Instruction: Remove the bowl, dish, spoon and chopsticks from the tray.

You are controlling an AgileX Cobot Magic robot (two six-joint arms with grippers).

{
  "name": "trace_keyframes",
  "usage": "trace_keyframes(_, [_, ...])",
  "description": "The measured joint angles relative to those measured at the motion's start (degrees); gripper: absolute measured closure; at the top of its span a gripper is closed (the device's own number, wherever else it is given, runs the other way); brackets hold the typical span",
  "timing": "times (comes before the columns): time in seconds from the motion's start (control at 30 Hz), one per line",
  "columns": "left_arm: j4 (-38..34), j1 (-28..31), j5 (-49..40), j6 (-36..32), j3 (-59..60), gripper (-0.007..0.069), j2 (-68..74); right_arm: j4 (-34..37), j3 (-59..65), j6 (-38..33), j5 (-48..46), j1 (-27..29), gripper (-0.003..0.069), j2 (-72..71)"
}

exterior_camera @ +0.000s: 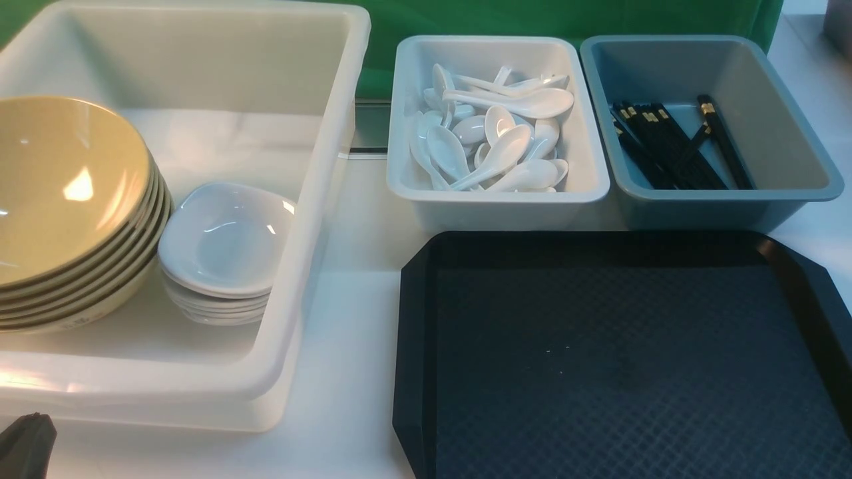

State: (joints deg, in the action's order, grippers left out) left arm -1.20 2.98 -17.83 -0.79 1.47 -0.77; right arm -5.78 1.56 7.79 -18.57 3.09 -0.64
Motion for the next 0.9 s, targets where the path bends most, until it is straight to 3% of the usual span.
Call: trace_keyframes(0.9, [0.0, 0.0, 0.0, 0.05, 0.0, 0.0636, 0.0, 0.0, 0.0, 0.0, 0.0, 0.0, 0.0483, 0.0])
